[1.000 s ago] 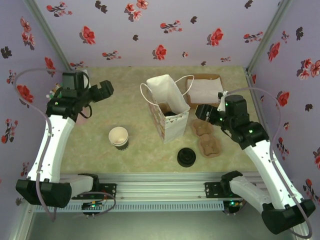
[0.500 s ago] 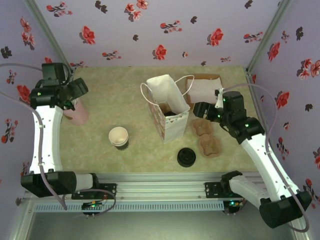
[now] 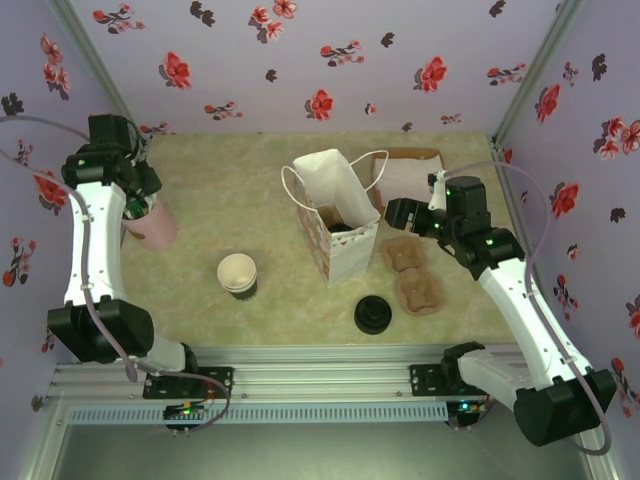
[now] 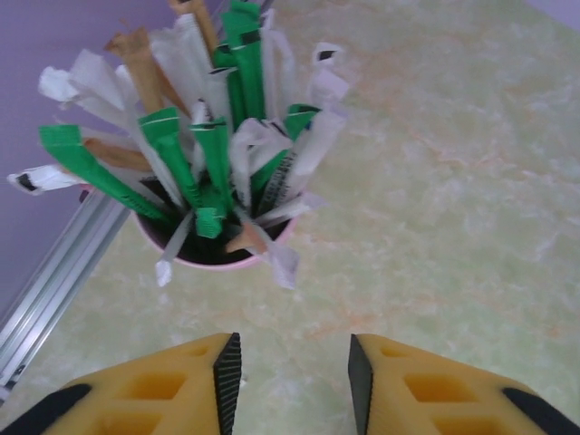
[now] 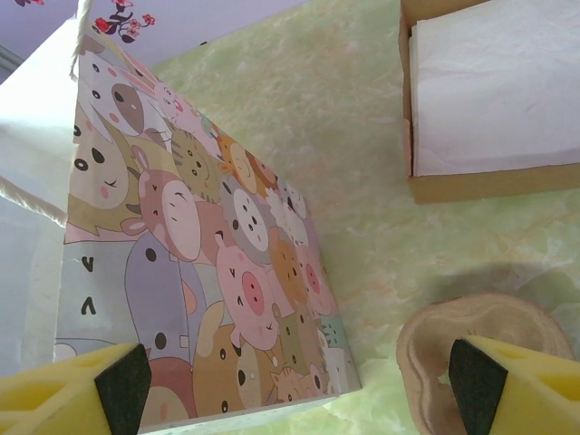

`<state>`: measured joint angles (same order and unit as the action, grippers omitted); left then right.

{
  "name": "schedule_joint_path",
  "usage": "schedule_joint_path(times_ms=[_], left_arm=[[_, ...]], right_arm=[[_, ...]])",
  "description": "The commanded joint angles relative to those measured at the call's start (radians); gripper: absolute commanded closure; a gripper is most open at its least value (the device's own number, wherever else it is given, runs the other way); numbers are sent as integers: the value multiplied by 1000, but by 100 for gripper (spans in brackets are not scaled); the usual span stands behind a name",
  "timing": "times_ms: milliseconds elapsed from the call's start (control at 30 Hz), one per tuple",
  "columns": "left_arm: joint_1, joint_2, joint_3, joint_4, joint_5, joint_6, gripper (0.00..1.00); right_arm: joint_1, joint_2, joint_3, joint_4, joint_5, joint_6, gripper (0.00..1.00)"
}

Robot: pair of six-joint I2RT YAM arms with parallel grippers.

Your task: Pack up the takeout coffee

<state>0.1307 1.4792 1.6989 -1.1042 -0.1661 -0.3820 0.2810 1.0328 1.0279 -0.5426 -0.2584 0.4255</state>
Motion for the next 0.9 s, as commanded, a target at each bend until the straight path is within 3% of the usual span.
schedule_joint_path(times_ms=[0, 267, 700, 867], left_arm=[[43, 10, 0, -18, -41, 11, 65], [115, 71, 34, -4, -3, 7, 67], [116, 170, 58, 16, 28, 5, 65], [116, 187, 66, 21, 24, 12, 68]], right_arm=[[-8, 2, -2, 23, -14, -22, 13], [-7, 9, -2, 22, -9, -25, 13], [-9, 13, -2, 18, -2, -32, 13], [-11, 16, -2, 21, -3, -31, 13]])
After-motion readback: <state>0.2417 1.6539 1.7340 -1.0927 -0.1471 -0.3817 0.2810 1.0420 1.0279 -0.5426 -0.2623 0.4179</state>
